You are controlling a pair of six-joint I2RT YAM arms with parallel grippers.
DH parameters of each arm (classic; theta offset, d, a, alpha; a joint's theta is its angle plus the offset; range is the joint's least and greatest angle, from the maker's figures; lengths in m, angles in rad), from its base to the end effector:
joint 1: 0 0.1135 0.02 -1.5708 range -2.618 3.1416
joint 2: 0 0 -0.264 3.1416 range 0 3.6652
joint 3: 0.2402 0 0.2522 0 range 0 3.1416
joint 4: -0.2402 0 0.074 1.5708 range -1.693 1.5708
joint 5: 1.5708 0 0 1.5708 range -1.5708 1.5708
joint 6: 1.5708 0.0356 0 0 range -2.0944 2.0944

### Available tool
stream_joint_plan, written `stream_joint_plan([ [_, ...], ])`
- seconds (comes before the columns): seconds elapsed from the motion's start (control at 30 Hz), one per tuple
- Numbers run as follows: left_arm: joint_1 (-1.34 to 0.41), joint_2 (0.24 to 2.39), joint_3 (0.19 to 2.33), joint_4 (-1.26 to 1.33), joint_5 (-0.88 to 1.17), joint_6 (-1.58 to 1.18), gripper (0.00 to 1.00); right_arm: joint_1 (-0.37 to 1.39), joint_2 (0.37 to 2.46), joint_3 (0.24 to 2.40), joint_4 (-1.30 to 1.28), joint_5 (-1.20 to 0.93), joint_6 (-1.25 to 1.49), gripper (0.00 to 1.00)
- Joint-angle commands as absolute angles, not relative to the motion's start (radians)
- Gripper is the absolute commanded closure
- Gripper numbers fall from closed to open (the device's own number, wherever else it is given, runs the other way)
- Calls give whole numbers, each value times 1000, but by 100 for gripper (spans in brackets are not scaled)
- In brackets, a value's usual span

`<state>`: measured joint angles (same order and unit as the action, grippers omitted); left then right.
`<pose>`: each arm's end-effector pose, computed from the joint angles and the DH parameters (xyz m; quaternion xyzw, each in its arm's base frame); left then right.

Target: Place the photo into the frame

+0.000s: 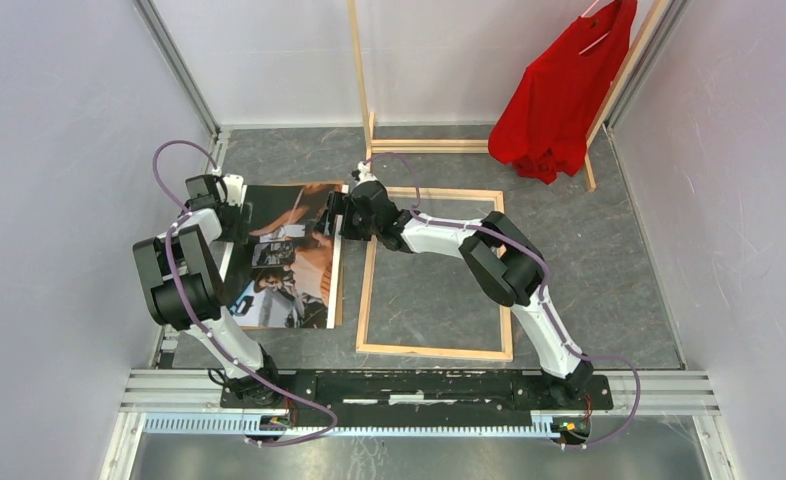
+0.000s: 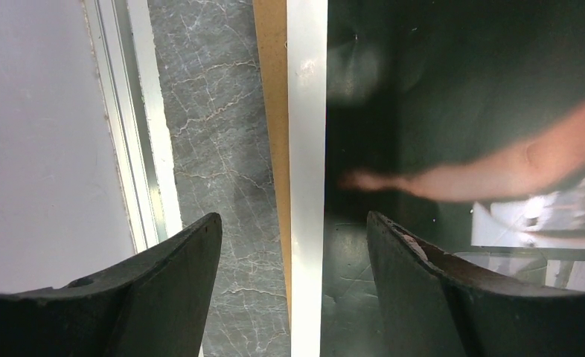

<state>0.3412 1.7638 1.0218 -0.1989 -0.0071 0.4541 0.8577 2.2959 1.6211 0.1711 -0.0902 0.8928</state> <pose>0.3357 0.1195 0.1627 0.0526 0.9494 0.1231 0.2843 0.3376 0.3952 0.1521 -0.0078 0.8604 0.4149 0.2958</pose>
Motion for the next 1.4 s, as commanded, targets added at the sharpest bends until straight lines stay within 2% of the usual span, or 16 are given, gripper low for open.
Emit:
stream_joint_plan([
  [0.0,334,1823,976,-309,27,501,22,875,2211,1626,203,-106,872,8],
  [0.23,332,1821,965,-301,12,512,22,876,2172,1556,270,-140,897,9],
  [0.47,325,1809,965,-302,10,514,22,848,2129,1378,591,-256,1106,10],
  [0.67,324,1797,958,-302,4,524,22,844,2208,1384,759,-344,1260,11],
  [0.9,323,1789,959,-309,6,528,22,845,2233,1390,686,-325,1231,12],
  [0.97,323,1789,964,-313,9,526,22,845,2236,1388,681,-319,1230,15],
  [1.07,322,1790,974,-326,13,519,22,845,2247,1405,660,-309,1227,24],
  [1.13,325,1789,987,-344,20,515,22,845,2258,1431,627,-301,1208,36],
  [1.23,329,1781,1011,-372,30,513,22,845,2259,1445,605,-284,1187,67],
  [1.27,330,1777,1018,-383,34,515,21,845,2257,1447,598,-276,1181,74],
  [1.37,341,1757,1048,-431,50,519,20,844,2239,1454,573,-264,1147,86],
])
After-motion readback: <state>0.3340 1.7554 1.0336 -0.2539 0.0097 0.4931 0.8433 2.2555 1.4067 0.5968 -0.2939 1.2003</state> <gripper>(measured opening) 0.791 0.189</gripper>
